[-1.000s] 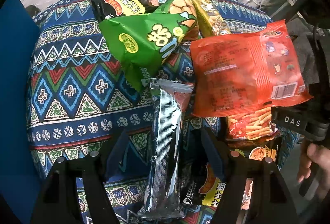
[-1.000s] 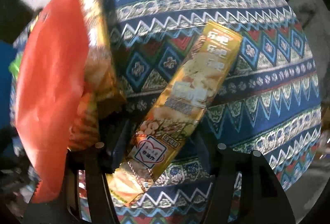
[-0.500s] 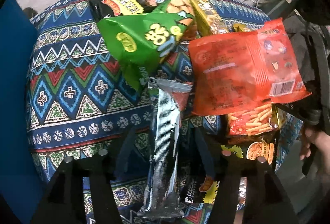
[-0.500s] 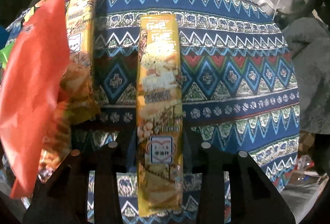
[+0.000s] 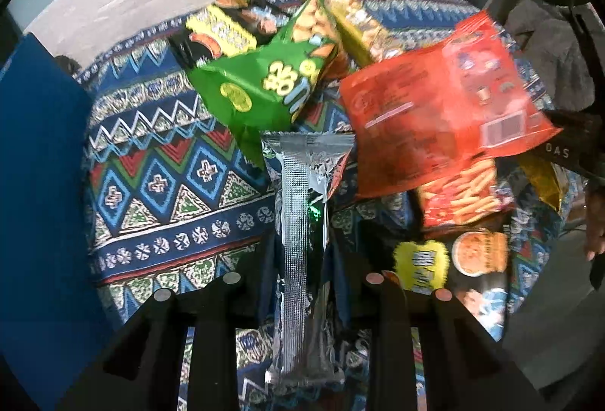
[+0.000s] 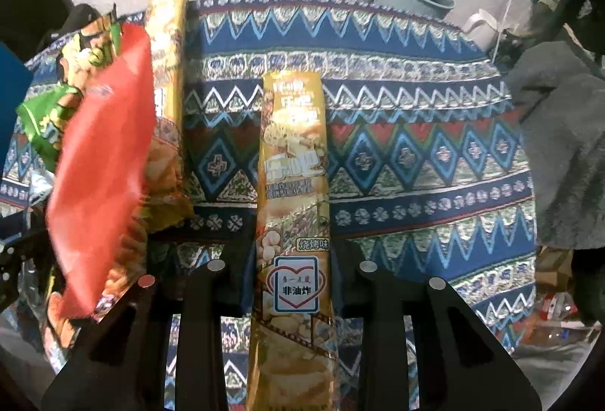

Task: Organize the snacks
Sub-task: 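Grasp the silver bag with the left gripper while the right grasps the yellow stick pack, then lift both snacks and carry them over the cardboard box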

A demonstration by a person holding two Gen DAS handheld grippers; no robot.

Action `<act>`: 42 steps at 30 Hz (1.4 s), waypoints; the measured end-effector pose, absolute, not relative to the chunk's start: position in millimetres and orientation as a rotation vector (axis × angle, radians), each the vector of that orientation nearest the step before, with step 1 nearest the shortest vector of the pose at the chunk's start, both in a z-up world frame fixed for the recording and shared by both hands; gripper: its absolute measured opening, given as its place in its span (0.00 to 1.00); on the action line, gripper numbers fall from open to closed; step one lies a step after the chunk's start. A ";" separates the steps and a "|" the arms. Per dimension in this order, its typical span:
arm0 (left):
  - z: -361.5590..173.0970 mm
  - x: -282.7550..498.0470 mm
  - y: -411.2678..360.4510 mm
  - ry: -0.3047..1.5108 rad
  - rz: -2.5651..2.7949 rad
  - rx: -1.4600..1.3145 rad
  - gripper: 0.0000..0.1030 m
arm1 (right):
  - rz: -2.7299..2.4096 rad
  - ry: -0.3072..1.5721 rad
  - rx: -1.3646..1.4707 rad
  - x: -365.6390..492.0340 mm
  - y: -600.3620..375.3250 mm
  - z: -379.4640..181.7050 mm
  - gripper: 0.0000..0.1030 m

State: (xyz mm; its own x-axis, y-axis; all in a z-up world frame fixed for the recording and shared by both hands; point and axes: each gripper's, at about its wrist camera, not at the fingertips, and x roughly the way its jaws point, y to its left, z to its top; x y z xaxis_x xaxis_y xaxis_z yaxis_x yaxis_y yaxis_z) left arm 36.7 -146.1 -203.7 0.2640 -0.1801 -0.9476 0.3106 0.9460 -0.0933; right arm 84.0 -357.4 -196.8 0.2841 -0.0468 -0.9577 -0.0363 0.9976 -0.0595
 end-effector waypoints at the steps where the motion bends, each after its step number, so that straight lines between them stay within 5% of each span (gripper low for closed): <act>1: -199.5 35.5 -145.7 1.255 -0.335 0.114 0.27 | -0.007 1.278 -0.068 82.2 -358.5 -192.7 0.28; 42: -55.2 9.0 -39.9 0.979 -0.233 0.046 0.27 | 0.228 0.997 -0.082 65.0 -256.7 -48.7 0.28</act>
